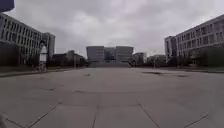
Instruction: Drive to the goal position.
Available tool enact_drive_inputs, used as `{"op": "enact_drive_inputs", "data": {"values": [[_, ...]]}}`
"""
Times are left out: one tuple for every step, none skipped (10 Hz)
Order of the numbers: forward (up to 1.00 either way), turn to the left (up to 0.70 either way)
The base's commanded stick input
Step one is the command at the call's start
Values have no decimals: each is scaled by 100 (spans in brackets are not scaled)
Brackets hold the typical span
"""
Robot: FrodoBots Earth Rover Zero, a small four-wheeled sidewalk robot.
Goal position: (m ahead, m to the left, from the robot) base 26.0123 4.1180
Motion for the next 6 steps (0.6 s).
{"op": "enact_drive_inputs", "data": {"values": [[70, 0], [70, 0], [70, 0], [70, 0], [70, 0], [70, 0]]}}
